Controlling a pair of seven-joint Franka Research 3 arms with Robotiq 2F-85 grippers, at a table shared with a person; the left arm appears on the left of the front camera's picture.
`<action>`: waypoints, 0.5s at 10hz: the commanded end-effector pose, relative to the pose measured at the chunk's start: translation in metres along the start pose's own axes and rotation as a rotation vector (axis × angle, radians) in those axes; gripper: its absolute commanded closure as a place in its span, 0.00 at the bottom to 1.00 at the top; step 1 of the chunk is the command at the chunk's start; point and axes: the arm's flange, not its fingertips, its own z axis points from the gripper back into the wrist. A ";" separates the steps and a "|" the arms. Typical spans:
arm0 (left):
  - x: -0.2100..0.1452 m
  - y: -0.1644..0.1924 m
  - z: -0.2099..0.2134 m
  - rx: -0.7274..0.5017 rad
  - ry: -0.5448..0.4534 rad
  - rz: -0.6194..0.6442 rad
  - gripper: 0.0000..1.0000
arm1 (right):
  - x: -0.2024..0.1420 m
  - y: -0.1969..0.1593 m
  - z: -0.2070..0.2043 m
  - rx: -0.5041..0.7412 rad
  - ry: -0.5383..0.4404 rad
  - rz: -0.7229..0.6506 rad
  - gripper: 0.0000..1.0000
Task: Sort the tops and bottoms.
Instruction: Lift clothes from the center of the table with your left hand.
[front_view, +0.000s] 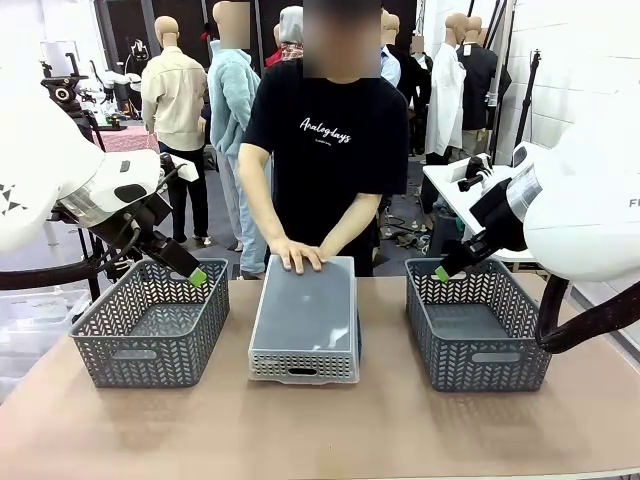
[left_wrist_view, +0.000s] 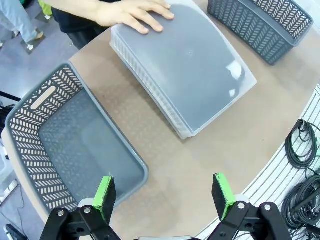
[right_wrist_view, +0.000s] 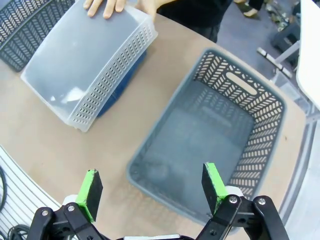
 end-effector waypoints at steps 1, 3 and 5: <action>0.000 0.001 0.001 -0.011 -0.006 0.004 0.00 | 0.001 0.000 0.000 -0.002 -0.008 -0.010 0.00; 0.000 0.001 0.001 -0.011 -0.006 0.004 0.00 | 0.001 0.000 0.000 -0.002 -0.008 -0.010 0.00; 0.000 0.001 0.001 -0.011 -0.006 0.004 0.00 | 0.001 0.000 0.000 -0.002 -0.008 -0.010 0.00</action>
